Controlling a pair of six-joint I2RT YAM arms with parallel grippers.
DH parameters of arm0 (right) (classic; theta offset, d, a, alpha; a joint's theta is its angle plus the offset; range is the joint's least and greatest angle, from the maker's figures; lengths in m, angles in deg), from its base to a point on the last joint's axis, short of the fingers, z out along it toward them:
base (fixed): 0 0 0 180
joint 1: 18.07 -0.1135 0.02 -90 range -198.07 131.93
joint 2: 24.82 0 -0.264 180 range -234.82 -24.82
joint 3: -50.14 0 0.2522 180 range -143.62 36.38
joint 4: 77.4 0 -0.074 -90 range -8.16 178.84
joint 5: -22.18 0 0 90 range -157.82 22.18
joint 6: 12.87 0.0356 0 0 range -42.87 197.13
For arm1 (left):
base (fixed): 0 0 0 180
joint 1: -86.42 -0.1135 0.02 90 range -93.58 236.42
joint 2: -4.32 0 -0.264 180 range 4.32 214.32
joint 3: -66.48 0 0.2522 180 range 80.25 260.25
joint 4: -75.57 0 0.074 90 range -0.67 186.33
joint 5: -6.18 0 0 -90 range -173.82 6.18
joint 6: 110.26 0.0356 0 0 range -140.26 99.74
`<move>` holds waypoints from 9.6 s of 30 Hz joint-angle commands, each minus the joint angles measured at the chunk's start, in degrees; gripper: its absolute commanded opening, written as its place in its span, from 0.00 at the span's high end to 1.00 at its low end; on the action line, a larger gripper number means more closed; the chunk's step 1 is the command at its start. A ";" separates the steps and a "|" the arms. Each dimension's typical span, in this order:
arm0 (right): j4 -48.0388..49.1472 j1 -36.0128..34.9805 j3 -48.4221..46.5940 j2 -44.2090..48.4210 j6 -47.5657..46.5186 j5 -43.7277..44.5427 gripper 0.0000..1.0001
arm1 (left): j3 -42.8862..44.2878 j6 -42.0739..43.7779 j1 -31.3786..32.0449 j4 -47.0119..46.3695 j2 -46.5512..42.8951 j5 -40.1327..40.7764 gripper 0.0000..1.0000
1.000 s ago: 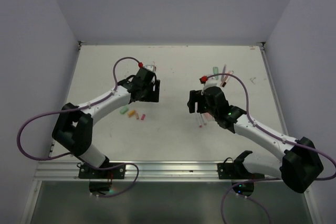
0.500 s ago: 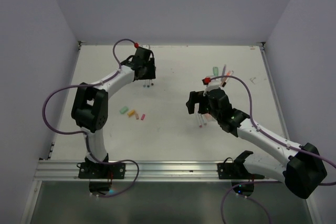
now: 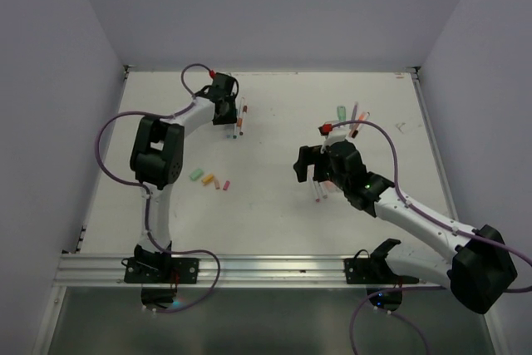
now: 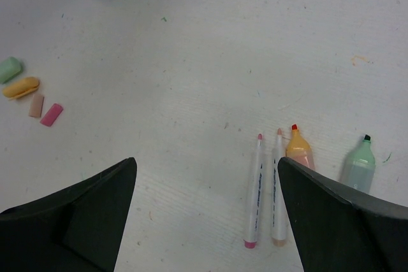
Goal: Open the pen caps
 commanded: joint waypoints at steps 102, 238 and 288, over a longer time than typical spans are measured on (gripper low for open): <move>21.86 -4.41 -8.27 -18.32 0.44 -40.43 1.00 | -53.00 -14.93 8.57 -55.98 -60.69 -14.28 1.00; -6.61 -3.18 -4.40 0.40 -0.19 0.79 0.01 | 14.76 4.67 -0.22 -0.02 12.68 4.36 0.70; 31.09 -5.37 -20.57 -29.48 12.65 -23.91 0.61 | -48.52 -19.06 10.15 -44.14 -53.94 -11.54 1.00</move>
